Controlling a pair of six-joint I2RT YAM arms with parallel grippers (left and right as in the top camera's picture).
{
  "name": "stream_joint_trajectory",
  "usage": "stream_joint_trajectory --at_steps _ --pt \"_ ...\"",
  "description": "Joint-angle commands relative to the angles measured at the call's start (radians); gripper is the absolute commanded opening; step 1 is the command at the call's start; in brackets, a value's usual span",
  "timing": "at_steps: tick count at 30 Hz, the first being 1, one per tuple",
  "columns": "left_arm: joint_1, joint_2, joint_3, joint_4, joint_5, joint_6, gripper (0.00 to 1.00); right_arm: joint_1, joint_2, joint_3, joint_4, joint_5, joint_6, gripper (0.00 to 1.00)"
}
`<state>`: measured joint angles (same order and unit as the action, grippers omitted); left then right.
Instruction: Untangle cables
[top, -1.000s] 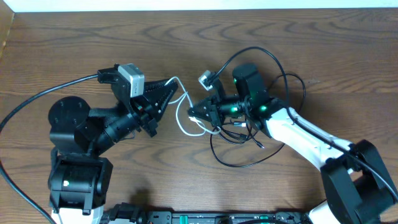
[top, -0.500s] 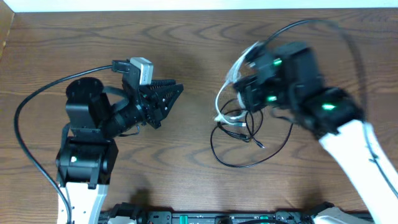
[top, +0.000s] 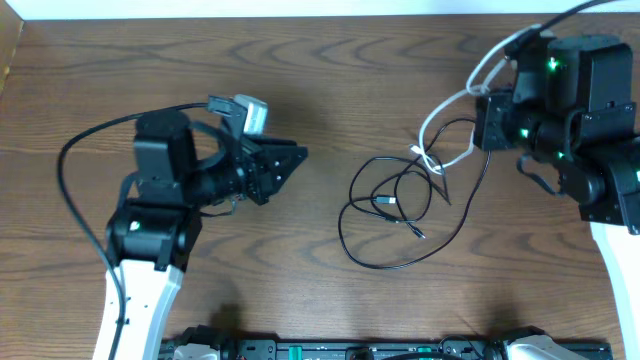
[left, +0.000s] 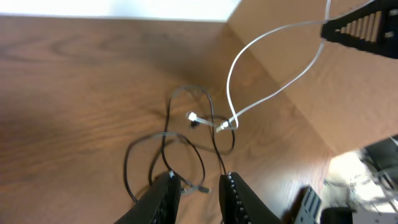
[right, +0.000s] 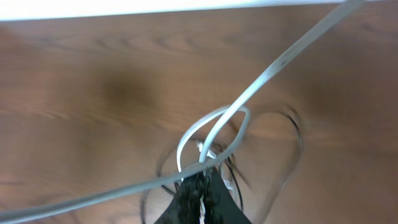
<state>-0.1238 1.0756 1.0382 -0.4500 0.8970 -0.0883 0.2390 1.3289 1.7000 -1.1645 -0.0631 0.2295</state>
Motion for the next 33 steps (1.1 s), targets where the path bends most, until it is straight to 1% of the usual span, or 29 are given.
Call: stream_joint_trajectory --at_steps 1,3,6,10,12,13,15,17,20,21,22,23,24,25,26,29,33 --pt "-0.032 0.035 -0.007 -0.006 0.035 0.043 0.26 -0.005 0.040 0.014 -0.105 0.146 0.032 0.01" --pt "-0.050 0.048 -0.007 -0.005 0.035 0.060 0.26 -0.005 0.079 0.014 -0.207 0.191 0.035 0.01" --pt "-0.073 0.053 -0.007 -0.005 0.034 0.077 0.26 -0.004 0.138 0.013 -0.332 0.282 0.087 0.01" --pt "-0.085 0.052 -0.007 -0.008 0.035 0.077 0.26 -0.005 0.191 0.013 -0.423 0.524 0.262 0.01" --pt "-0.085 0.052 -0.007 -0.014 0.035 0.077 0.26 -0.009 0.201 0.013 -0.455 0.596 0.338 0.01" --pt "-0.085 0.052 -0.007 -0.017 0.035 0.078 0.26 -0.012 0.202 0.013 -0.459 0.603 0.348 0.01" --pt "-0.085 0.052 -0.007 -0.021 0.035 0.093 0.26 -0.017 0.201 0.014 -0.443 0.549 0.322 0.01" --pt "-0.085 0.052 -0.007 -0.021 0.034 0.096 0.26 -0.013 0.201 0.013 -0.406 0.451 0.224 0.01" --pt "-0.085 0.052 -0.007 -0.021 0.034 0.096 0.26 -0.006 0.201 0.010 -0.349 0.168 0.015 0.01" --pt "-0.085 0.052 -0.007 -0.021 0.034 0.096 0.26 -0.006 0.203 0.006 -0.338 0.097 -0.031 0.02" --pt "-0.085 0.052 -0.007 -0.021 0.034 0.096 0.26 -0.006 0.203 0.002 -0.328 0.065 -0.034 0.13" --pt "-0.085 0.052 -0.007 -0.021 0.034 0.096 0.26 -0.006 0.205 -0.007 -0.311 0.053 -0.010 0.34" --pt "-0.085 0.052 -0.007 -0.021 0.034 0.096 0.26 -0.006 0.207 -0.019 -0.292 0.050 0.014 0.51" --pt "-0.085 0.052 -0.007 -0.021 0.034 0.095 0.26 -0.006 0.210 -0.035 -0.274 0.048 0.031 0.58" --pt "-0.085 0.052 -0.007 -0.021 0.034 0.095 0.26 -0.006 0.212 -0.050 -0.262 0.048 0.050 0.63" --pt "-0.085 0.052 -0.007 -0.027 0.034 0.095 0.26 0.003 0.212 -0.136 -0.212 0.050 0.136 0.63" --pt "-0.085 0.052 -0.007 -0.036 0.034 0.096 0.26 0.026 0.212 -0.286 -0.103 0.050 0.197 0.62"
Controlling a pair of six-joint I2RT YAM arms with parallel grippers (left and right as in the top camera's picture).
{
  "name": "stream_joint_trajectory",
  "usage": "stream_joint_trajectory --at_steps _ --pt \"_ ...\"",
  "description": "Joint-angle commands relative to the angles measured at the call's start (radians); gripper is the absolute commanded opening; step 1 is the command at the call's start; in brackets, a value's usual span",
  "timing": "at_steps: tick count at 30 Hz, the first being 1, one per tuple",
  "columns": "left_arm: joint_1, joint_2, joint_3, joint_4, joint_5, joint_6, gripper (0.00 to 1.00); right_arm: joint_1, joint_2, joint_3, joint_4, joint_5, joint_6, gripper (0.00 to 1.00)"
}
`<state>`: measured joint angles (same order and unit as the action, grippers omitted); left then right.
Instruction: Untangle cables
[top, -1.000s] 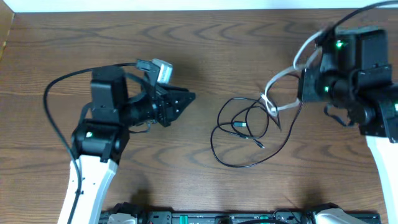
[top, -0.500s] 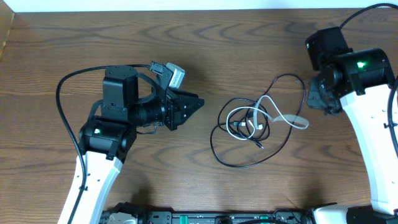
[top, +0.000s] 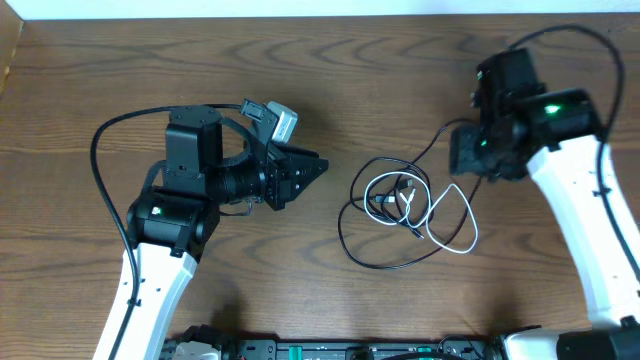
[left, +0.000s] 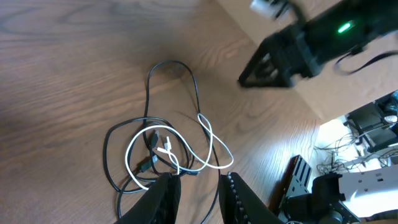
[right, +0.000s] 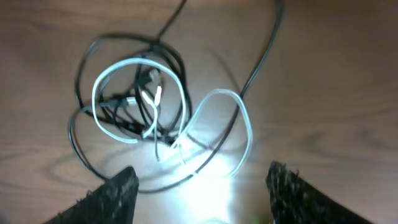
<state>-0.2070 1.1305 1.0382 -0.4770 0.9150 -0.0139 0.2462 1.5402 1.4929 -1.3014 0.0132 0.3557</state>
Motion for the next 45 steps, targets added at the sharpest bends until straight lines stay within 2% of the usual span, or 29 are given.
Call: stream_joint_trajectory --at_steps 1,5,9,18,28,36,40,45 --pt "-0.002 -0.003 -0.007 -0.012 0.016 0.021 0.26 0.024 0.001 -0.115 0.060 -0.026 0.095 0.62" --pt "-0.002 -0.003 -0.007 -0.021 0.016 0.022 0.26 0.032 0.001 -0.234 0.124 -0.027 0.180 0.61" --pt "-0.002 -0.003 -0.007 -0.039 0.016 0.056 0.26 0.046 0.001 -0.316 0.150 -0.028 0.190 0.59" --pt "-0.002 -0.003 -0.007 -0.052 0.016 0.074 0.26 0.116 0.001 -0.422 0.213 -0.024 0.269 0.61" --pt "-0.002 -0.003 -0.007 -0.106 0.009 0.145 0.26 0.194 0.001 -0.498 0.218 -0.012 0.287 0.64" --pt "-0.002 -0.003 -0.007 -0.106 0.009 0.145 0.26 0.194 0.001 -0.565 0.309 -0.013 0.114 0.75" --pt "-0.002 -0.003 -0.007 -0.106 0.009 0.145 0.26 0.189 0.001 -0.576 0.352 -0.014 0.075 0.75" --pt "-0.002 -0.003 -0.007 -0.108 0.010 0.145 0.26 0.178 0.001 -0.577 0.391 -0.028 0.047 0.71"
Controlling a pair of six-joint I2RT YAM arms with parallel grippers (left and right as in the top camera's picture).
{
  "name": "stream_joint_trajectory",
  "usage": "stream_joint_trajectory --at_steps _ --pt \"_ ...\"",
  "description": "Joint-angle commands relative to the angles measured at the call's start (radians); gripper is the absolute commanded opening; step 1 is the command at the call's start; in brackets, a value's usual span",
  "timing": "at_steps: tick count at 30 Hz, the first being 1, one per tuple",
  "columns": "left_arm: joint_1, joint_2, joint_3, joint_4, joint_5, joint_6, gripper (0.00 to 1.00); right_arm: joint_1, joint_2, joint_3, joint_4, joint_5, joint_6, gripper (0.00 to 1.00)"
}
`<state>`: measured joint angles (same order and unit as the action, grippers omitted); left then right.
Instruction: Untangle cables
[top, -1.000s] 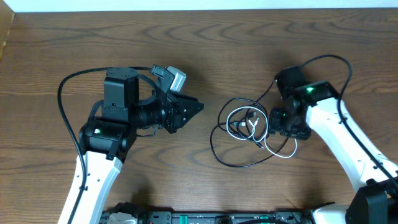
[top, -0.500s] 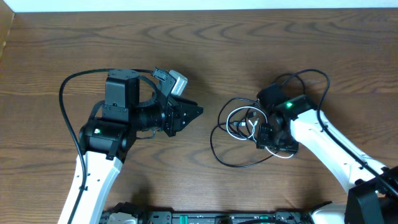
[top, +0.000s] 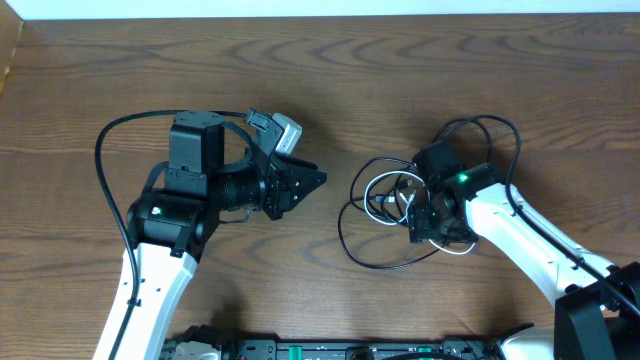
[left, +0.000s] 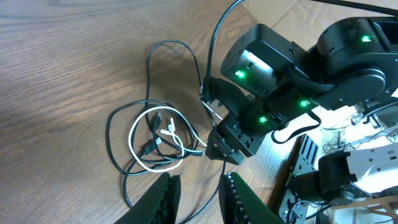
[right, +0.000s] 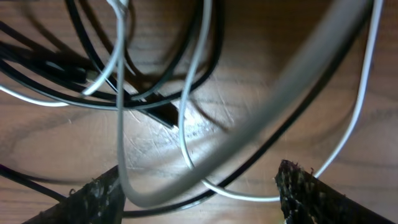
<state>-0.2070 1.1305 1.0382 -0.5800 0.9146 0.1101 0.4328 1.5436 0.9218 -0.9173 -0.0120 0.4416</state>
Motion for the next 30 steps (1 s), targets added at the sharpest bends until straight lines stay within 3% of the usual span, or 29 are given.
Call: stream_joint_trajectory --at_steps 1,16,22,28,30 --pt "-0.002 -0.003 -0.007 -0.006 0.010 0.021 0.26 -0.008 -0.002 -0.006 0.010 -0.003 -0.039 0.70" --pt "-0.002 -0.003 -0.007 -0.014 0.020 0.021 0.26 -0.008 -0.002 -0.097 0.134 -0.016 -0.016 0.61" --pt "-0.002 -0.003 -0.007 -0.015 0.020 0.020 0.26 -0.007 -0.002 -0.117 0.165 -0.025 -0.016 0.63" --pt "-0.002 -0.003 -0.007 -0.025 0.021 0.020 0.26 -0.006 -0.002 -0.126 0.185 -0.034 -0.016 0.48" --pt "-0.002 -0.003 -0.007 -0.030 0.021 0.020 0.26 -0.006 -0.002 -0.128 0.192 -0.037 -0.016 0.47"
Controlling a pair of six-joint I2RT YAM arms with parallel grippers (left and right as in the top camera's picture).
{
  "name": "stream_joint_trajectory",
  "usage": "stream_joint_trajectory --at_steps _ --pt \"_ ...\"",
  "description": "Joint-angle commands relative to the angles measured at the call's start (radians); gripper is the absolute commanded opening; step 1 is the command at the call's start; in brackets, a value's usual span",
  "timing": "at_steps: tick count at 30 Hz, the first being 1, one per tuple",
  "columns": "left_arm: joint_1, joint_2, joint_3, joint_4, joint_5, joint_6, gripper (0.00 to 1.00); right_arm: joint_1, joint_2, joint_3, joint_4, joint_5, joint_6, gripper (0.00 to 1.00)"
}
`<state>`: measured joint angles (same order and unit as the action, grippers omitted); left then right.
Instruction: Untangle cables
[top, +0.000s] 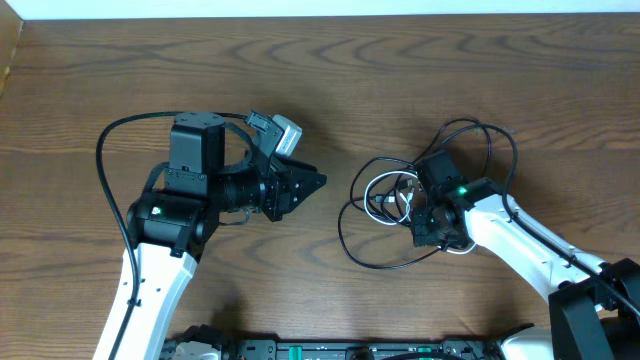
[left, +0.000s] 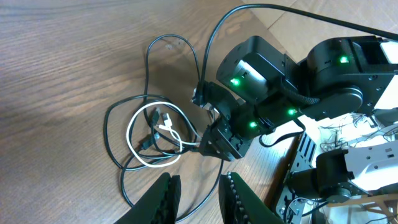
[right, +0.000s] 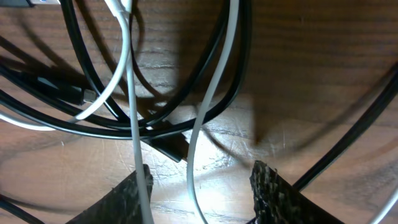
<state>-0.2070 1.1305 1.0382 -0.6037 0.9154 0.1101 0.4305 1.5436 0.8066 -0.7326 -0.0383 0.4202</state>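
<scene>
A white cable and a black cable lie looped through each other on the wooden table right of centre. My right gripper is down on the right side of the tangle. In the right wrist view it is open, with a strand of the white cable running between its fingers and black strands just ahead. My left gripper hovers left of the tangle, open and holding nothing; its view shows the white loop and the black loop.
The right arm's own black supply cable arches over the table behind the tangle. The left arm's supply cable loops out at the far left. A dark equipment rail runs along the front edge of the table.
The right gripper's fingers stand closer together around the white strand than before, and it sits slightly nearer the tangle. The left arm and the cables have hardly moved.
First my right gripper held the white cable lifted high at the far right, apart from most of the black loops. Then the white cable lay on the black cable and the gripper was open above. Later it came down onto the tangle, where it stands now with narrowed jaws.
</scene>
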Motion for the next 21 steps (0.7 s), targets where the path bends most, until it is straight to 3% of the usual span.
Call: stream_joint_trajectory --at_steps 1,7,14,18,21 --pt "-0.002 -0.003 -0.007 -0.010 0.020 0.020 0.26 -0.004 -0.002 -0.014 0.012 -0.018 0.005 0.47" --pt "-0.002 -0.003 -0.007 -0.021 0.020 0.020 0.26 -0.003 -0.002 -0.020 0.023 -0.037 0.006 0.46" --pt "-0.002 -0.009 -0.007 -0.045 0.020 0.021 0.26 -0.001 -0.002 -0.062 0.043 -0.068 0.013 0.13" --pt "-0.002 -0.023 -0.007 -0.054 0.020 0.021 0.26 0.003 -0.006 -0.061 0.060 -0.108 0.012 0.02" --pt "-0.002 -0.035 -0.007 -0.054 0.019 0.021 0.26 0.001 -0.024 -0.035 0.066 -0.107 0.013 0.01"
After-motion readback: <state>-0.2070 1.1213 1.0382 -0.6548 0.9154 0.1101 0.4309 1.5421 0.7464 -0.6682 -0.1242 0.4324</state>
